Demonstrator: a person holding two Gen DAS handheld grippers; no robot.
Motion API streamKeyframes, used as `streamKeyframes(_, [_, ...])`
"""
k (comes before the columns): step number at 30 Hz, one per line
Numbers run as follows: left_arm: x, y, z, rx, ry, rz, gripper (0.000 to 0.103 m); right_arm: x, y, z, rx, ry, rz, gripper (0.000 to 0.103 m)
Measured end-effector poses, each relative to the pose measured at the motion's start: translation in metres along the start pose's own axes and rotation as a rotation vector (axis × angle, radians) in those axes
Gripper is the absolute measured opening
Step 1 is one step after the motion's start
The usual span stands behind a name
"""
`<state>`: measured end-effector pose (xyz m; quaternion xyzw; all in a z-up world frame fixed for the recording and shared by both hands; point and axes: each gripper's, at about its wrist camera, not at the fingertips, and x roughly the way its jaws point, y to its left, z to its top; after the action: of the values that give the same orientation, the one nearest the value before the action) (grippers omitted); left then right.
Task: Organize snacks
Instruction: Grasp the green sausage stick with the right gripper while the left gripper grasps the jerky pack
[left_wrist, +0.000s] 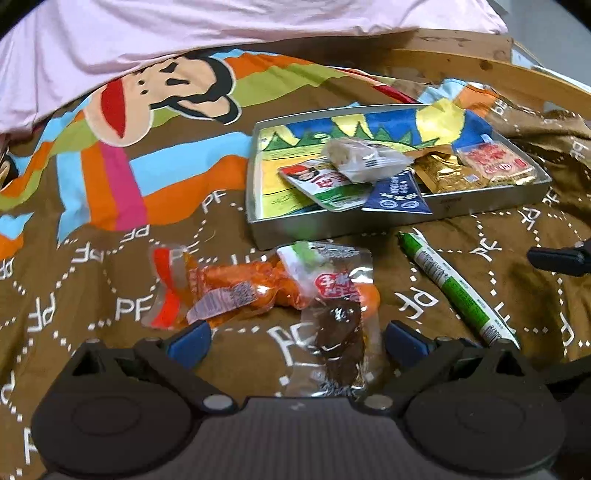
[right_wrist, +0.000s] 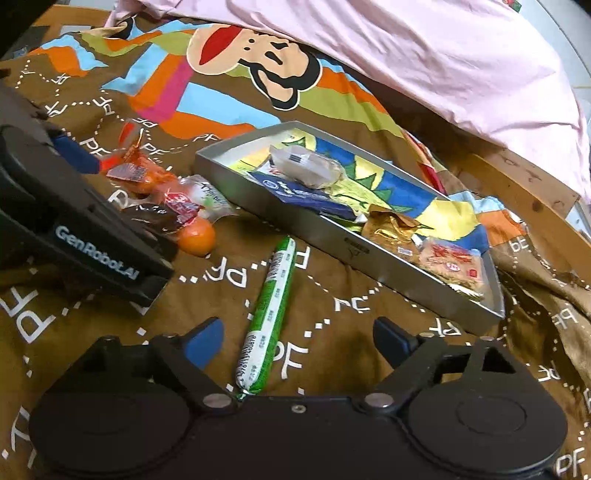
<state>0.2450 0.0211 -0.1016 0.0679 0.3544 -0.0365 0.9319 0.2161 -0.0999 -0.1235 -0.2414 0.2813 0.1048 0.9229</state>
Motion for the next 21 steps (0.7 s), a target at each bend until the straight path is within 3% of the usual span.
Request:
streamKeyframes(2, [0.000,-0.003,0.000,0.013,-0.009,-0.001,0.097,0.003,-0.004,-0.001,0.027,0.003,0.026,0.076])
streamKeyframes(4, [-0.002,-0.005,0.000,0.033,-0.029,-0.003,0.084,0.006,-0.010,0.001,0.078,0.021,0.052,0.055])
streamKeyframes(9, [-0.003,-0.020,0.001,0.099,0.001,-0.036,0.066,0.003,-0.012,0.008,0.127,0.053,0.113,0.022])
streamKeyframes(11, [-0.003,-0.022,0.000,0.101,0.016,-0.026,0.062,0.000,-0.010,0.008,0.113,0.060,0.117,0.019])
streamKeyframes(13, [-0.005,-0.018,0.001,0.078,0.022,-0.035,0.051,-0.005,-0.010,0.006,0.110,0.065,0.126,0.019])
streamKeyframes(21, [-0.026,-0.002,0.004,-0.042,0.062,-0.077,0.050,-0.029,-0.021,-0.001,0.174,0.145,0.206,0.020])
